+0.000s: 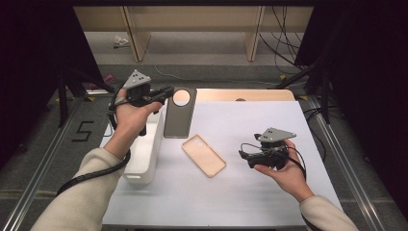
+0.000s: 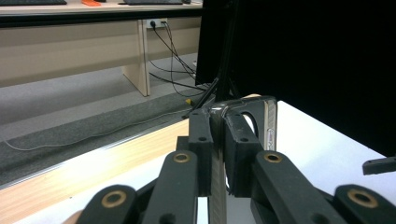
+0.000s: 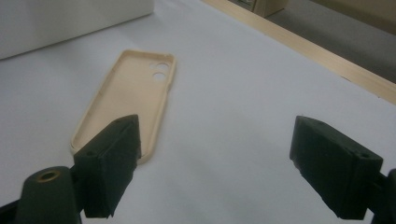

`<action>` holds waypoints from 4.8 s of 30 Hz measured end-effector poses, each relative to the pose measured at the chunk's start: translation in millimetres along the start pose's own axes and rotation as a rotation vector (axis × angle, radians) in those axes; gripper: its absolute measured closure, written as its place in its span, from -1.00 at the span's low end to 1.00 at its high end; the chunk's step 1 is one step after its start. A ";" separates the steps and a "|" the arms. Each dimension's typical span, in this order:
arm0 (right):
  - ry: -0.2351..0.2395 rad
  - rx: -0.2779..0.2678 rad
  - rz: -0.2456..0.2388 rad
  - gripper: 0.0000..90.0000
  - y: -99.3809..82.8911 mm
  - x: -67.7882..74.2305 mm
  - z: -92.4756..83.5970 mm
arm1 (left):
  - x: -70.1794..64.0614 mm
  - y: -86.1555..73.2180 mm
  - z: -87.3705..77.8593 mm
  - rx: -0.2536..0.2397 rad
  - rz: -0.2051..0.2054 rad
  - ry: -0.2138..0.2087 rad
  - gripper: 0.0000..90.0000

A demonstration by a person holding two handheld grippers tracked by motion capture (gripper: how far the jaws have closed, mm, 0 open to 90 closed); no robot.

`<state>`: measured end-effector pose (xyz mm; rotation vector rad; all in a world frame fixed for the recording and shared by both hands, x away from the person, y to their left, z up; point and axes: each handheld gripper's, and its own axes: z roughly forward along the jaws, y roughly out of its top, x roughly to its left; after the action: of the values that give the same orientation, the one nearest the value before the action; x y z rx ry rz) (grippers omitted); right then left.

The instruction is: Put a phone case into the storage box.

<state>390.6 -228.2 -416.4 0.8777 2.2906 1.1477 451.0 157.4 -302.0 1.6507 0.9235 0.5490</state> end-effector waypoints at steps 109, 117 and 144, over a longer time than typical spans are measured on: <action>-0.008 -0.001 0.067 -0.62 -6.0 -10.7 -3.2 | 109.6 -9.4 -12.1 -0.031 0.001 0.181 0.83; -0.009 -0.001 0.068 -0.62 -6.0 -10.8 -3.2 | 112.1 -9.8 -9.3 -0.038 0.007 0.182 0.83; -0.012 -0.001 0.071 -0.62 -6.2 -11.6 -2.9 | 119.0 -16.0 2.0 -0.034 -0.003 0.178 0.83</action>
<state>394.8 -240.8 -418.8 0.9701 2.2655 1.1707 517.8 253.0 -330.6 1.5880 1.0399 0.7154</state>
